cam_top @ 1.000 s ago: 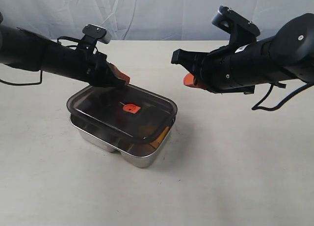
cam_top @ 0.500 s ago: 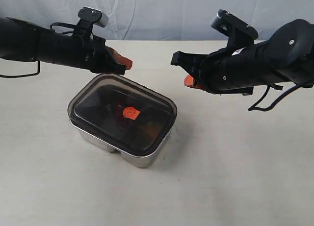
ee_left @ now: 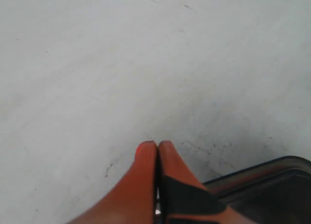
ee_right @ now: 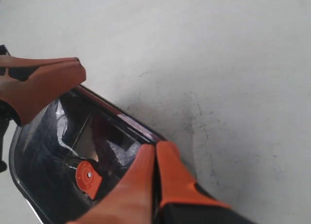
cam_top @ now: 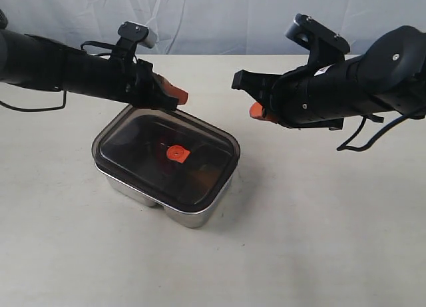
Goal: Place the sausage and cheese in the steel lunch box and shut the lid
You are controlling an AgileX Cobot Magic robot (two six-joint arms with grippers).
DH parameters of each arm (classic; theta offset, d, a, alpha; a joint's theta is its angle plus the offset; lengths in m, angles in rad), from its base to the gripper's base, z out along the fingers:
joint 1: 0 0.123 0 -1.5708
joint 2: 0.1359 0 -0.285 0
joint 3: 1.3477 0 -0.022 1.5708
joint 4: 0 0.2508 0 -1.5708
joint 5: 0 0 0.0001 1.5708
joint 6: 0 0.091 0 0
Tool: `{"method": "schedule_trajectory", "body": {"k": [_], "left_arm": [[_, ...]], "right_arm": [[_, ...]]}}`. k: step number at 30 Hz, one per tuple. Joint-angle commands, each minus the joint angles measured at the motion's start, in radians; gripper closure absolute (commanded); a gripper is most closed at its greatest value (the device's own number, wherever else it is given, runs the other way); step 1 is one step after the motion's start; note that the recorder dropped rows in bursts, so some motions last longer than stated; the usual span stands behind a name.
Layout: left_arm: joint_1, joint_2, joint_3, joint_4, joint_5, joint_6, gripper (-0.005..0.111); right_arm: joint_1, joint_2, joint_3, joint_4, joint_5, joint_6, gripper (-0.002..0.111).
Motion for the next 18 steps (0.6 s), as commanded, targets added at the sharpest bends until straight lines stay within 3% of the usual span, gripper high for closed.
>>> {"method": "schedule_trajectory", "body": {"k": [1,18], "left_arm": [[-0.005,-0.003,-0.006,0.015,0.008,-0.015,0.106],[-0.005,-0.003,-0.006,0.091,0.003,-0.085,0.106]], "right_arm": [[-0.003,0.000,0.005,0.002,-0.001,-0.007,0.108],[-0.003,0.003,0.005,-0.002,0.004,-0.009,0.108]]}}
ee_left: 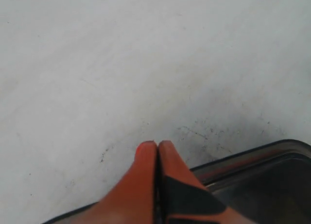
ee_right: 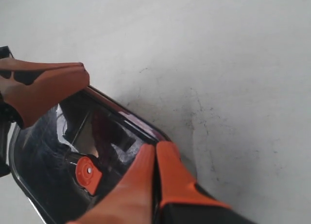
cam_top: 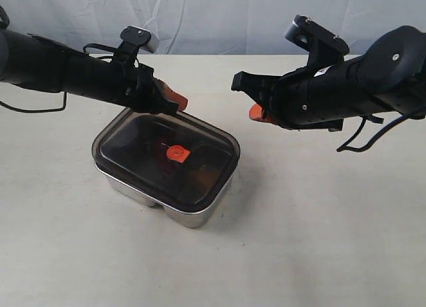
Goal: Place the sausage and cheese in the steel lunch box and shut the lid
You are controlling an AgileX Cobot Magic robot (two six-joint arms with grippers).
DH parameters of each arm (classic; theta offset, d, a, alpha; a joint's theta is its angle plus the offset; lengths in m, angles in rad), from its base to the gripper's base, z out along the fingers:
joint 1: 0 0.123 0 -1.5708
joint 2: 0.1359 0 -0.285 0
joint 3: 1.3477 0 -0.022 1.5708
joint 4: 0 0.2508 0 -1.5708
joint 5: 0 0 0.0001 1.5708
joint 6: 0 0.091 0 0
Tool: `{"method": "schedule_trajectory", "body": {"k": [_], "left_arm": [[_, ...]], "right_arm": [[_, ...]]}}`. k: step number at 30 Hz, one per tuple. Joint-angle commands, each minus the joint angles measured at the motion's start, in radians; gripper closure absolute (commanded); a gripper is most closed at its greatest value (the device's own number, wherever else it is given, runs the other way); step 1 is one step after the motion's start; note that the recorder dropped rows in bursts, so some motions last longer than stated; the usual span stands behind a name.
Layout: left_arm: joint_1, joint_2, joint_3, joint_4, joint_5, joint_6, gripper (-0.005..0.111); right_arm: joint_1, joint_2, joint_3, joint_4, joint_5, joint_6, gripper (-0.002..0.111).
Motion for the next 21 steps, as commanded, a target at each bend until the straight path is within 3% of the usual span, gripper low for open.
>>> {"method": "schedule_trajectory", "body": {"k": [1,13,21], "left_arm": [[-0.003,-0.003,-0.006,0.018,0.002,-0.030,0.106],[-0.003,-0.003,-0.006,0.078,0.041,-0.073,0.106],[-0.003,-0.003,-0.006,0.126,0.029,-0.110,0.106]], "right_arm": [[-0.003,0.008,0.005,-0.002,-0.019,-0.009,0.108],[-0.003,0.152,-0.057,0.009,-0.072,-0.009,0.108],[-0.003,0.322,-0.237,0.002,-0.025,-0.009,0.108]]}}
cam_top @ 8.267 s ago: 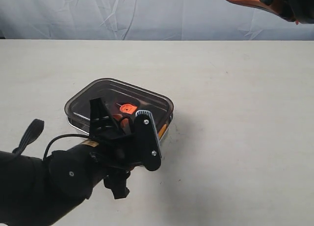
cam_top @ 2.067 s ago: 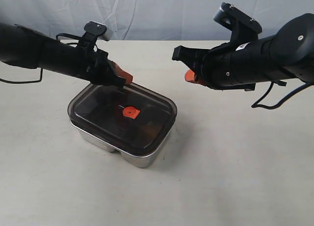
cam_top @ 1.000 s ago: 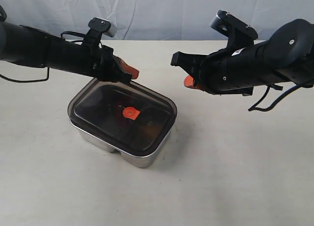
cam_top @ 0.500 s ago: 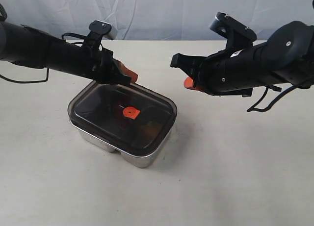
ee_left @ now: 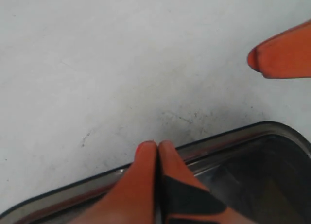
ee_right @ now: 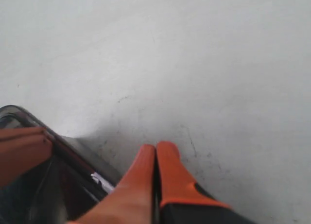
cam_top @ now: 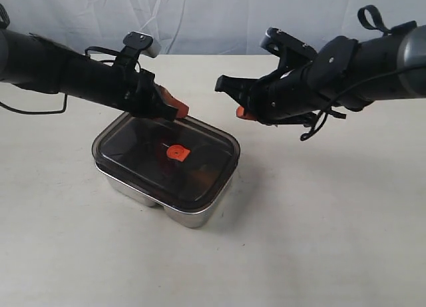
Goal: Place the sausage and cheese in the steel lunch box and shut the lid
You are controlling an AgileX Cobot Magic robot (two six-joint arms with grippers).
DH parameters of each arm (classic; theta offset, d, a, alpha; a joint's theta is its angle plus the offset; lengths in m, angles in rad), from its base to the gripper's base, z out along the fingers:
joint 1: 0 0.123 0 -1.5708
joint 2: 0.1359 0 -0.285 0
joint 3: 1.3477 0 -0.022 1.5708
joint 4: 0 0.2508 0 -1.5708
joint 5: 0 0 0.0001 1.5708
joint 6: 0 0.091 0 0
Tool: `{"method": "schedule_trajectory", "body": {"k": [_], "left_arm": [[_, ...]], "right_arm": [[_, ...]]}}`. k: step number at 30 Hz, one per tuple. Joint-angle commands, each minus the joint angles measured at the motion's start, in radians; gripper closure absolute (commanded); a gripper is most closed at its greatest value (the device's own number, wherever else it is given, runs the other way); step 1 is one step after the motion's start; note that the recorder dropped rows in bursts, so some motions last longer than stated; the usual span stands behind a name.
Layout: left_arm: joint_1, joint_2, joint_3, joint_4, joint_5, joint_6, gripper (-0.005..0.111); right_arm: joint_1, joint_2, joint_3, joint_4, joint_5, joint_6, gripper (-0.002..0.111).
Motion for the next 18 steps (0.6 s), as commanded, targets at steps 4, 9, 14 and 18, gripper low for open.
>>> {"method": "schedule_trajectory", "body": {"k": [4,9,14,18], "left_arm": [[-0.003,-0.003,-0.006,0.096,-0.038,-0.067,0.106],[-0.003,-0.003,-0.006,0.155,-0.008,-0.099,0.106],[-0.002,-0.003,-0.006,0.170,0.021,-0.113,0.106],[-0.002,-0.003,-0.006,0.200,0.039,-0.124,0.106]], "right_arm": [[0.025,0.078,-0.122,-0.027,0.071,-0.009,0.108],[0.033,0.078,-0.154,-0.045,0.151,-0.009,0.108],[0.015,0.078,-0.154,-0.048,0.160,-0.009,0.108],[-0.008,0.078,-0.159,-0.067,0.197,-0.009,0.108]]}}
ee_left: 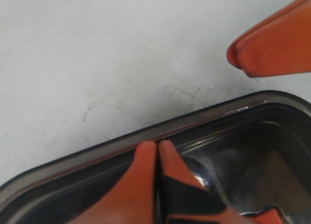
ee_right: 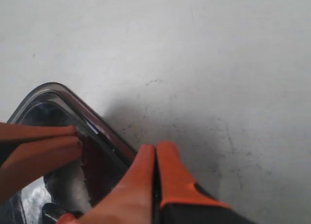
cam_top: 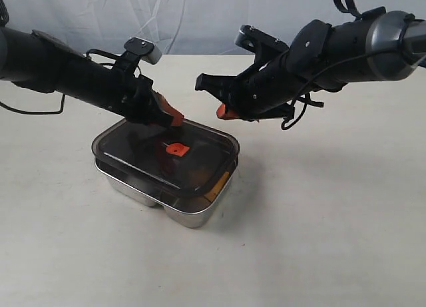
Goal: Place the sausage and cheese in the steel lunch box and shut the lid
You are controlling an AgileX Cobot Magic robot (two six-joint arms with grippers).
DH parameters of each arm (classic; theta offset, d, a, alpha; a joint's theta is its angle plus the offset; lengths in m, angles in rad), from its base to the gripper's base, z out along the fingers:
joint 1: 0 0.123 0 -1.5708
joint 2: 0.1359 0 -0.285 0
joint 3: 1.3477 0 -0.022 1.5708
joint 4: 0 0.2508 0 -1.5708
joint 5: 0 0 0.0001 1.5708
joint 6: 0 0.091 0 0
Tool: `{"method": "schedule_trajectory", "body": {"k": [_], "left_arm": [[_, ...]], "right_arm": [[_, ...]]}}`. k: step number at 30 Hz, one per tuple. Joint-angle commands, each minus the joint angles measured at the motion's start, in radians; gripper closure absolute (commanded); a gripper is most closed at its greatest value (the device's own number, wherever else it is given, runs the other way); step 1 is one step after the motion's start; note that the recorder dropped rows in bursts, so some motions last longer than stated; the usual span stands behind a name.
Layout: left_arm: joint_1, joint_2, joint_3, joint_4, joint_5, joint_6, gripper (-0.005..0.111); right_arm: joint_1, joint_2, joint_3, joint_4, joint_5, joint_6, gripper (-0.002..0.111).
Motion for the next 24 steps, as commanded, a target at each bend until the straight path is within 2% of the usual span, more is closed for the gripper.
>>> {"method": "schedule_trajectory", "body": {"k": [1,6,12,15,19,24], "left_arm": [[-0.002,-0.003,0.002,0.044,0.032,-0.013,0.106],[-0.002,-0.005,0.002,0.044,0.043,-0.013,0.106],[-0.002,-0.083,0.002,0.070,0.061,-0.011,0.106],[-0.002,-0.139,0.002,0.147,0.030,-0.018,0.106],[0.001,-0.171,0.002,0.292,-0.045,-0.144,0.106],[0.010,-0.155,0.004,0.304,-0.122,-0.167,0.106]], "right_arm": [[-0.034,-0.001,-0.011,-0.025,0.046,-0.007,0.108],[-0.079,-0.001,-0.016,-0.050,0.092,-0.007,0.108],[-0.079,-0.001,-0.016,-0.063,0.142,-0.007,0.108],[-0.079,-0.001,-0.016,-0.063,0.200,-0.031,0.108],[-0.079,-0.001,-0.016,-0.063,0.277,-0.058,0.108],[-0.079,-0.001,-0.016,-0.052,0.205,-0.060,0.108]]}}
